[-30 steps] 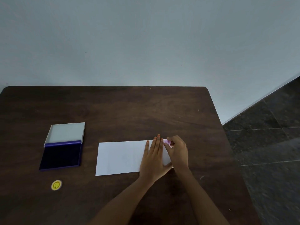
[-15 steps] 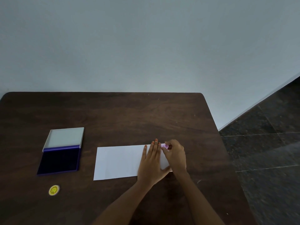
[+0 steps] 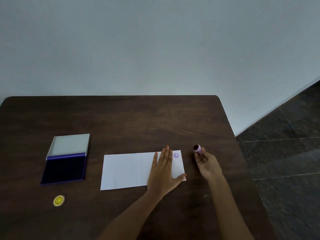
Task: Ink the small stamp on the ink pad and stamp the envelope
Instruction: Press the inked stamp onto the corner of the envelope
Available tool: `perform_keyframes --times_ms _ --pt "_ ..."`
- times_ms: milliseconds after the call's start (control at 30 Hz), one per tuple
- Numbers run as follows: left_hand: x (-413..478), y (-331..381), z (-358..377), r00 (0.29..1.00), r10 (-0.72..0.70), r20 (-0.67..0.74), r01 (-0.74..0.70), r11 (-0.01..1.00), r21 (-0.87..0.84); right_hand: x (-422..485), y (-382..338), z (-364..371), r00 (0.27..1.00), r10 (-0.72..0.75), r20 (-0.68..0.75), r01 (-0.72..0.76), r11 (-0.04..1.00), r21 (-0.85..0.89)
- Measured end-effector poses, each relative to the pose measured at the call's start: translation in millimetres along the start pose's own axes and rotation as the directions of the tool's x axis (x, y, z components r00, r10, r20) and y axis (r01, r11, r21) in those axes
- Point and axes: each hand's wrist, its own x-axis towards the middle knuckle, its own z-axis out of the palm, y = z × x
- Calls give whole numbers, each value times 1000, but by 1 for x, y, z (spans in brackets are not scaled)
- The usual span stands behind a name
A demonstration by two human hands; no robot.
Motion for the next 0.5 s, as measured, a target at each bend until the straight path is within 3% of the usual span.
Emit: perform_keyframes --times_ms 233,500 --pt "-1 0 1 1000 -4 6 4 1000 -11 -1 3 -2 1000 23 19 -24 999 21" --pt "-2 1 -5 999 4 -32 -8 994 -113 -19 14 2 990 -126 55 133 983 -130"
